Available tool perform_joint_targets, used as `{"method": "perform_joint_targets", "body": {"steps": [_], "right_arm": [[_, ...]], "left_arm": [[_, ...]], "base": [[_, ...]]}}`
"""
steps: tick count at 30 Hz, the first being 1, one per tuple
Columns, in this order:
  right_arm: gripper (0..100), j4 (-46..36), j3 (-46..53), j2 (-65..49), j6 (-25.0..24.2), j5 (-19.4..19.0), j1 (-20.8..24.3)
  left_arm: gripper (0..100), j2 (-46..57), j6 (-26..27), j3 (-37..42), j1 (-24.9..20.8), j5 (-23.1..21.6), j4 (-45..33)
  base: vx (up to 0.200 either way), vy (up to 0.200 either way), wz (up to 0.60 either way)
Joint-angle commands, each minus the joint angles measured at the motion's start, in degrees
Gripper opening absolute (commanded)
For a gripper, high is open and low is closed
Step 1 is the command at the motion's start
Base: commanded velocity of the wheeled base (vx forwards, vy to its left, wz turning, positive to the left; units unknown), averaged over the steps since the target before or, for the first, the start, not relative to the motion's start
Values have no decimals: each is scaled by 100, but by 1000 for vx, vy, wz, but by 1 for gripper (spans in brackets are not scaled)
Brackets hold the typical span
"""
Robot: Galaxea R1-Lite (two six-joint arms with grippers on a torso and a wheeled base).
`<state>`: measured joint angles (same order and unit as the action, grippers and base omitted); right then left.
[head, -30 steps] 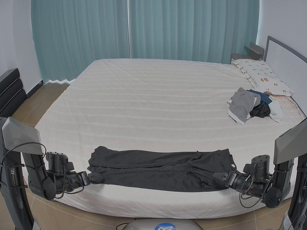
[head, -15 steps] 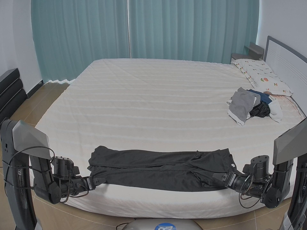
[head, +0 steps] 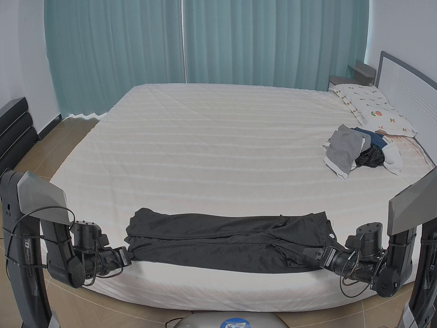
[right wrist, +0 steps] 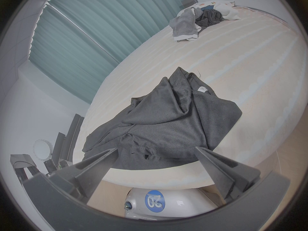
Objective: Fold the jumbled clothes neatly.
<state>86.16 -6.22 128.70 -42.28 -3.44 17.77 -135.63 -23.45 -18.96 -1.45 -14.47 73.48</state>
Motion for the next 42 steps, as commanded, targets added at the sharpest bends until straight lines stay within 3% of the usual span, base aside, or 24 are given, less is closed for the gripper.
{"method": "perform_joint_targets", "body": {"steps": [1, 29, 40, 41, 42], "right_arm": [[100, -3, -2, 33, 9, 1, -37], [100, -56, -327, 288, 668, 45, -1232], [100, -12, -442, 762, 923, 1, -1356], [0, -12, -468, 753, 932, 36, -1382], [0, -21, -468, 736, 932, 45, -1391]], "left_arm": [[0, 54, -1, 6, 163, -3, 8], [0, 28, -19, -73, 435, 6, -1], [0, 11, -1, -73, 435, 6, -1], [0, 11, -1, -73, 435, 6, -1], [0, 11, -1, -73, 435, 6, -1]], "base": [[0, 0, 0], [0, 0, 0], [0, 0, 0], [0, 0, 0], [0, 0, 0]]}}
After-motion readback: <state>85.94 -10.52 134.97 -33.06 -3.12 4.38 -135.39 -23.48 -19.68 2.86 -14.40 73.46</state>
